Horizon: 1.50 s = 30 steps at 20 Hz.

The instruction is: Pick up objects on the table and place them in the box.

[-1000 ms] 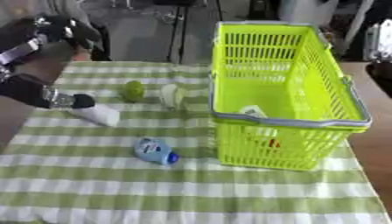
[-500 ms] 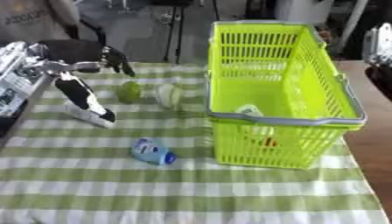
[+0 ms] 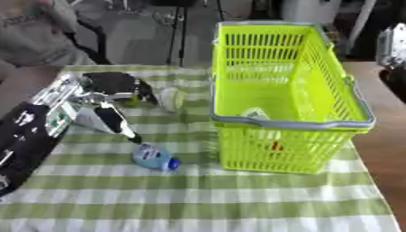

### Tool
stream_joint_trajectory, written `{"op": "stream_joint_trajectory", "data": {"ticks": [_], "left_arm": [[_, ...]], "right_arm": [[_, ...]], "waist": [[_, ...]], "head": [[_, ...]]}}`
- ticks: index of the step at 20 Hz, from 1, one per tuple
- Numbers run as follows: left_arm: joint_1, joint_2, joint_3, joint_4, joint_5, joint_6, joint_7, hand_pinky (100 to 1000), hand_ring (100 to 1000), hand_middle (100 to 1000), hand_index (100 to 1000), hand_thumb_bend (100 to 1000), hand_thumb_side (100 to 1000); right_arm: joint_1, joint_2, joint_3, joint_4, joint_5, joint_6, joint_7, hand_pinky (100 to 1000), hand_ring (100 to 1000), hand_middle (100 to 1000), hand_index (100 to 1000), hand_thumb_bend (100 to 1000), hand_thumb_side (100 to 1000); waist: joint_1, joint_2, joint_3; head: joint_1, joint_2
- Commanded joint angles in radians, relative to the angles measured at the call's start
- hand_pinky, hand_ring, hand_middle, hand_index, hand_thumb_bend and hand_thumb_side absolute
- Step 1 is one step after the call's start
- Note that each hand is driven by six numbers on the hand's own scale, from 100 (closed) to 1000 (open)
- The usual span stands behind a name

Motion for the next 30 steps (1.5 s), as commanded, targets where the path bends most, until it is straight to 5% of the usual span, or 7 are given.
{"op": "stream_joint_trajectory", "data": {"ticks": [1, 10, 30], "left_arm": [[-0.022, -0.007, -0.009, 0.028, -0.028, -0.052, -0.008, 676, 704, 693, 834, 846, 538], [-0.034, -0.011, -0.014, 0.032, 0.031, -0.147, -0.152, 680, 687, 655, 826, 842, 521], [-0.015, -0.037, -0.045, 0.050, 0.042, -0.191, -0.303, 677, 670, 623, 821, 850, 489]], "right_arm": [[-0.019, -0.010, 0.000, -0.016, -0.008, -0.001, 0.005, 591, 581, 637, 825, 100, 532], [-0.020, -0.010, 0.000, -0.017, -0.009, -0.002, 0.006, 591, 580, 637, 826, 100, 532], [-0.022, -0.011, 0.000, -0.017, -0.011, -0.001, 0.007, 590, 580, 636, 827, 100, 533]], "waist": [[-0.001, -0.009, -0.002], [0.000, -0.005, -0.006], [-0.002, 0.002, -0.013]], "head": [[0.002, -0.010], [0.003, -0.011], [0.000, -0.011]]}}
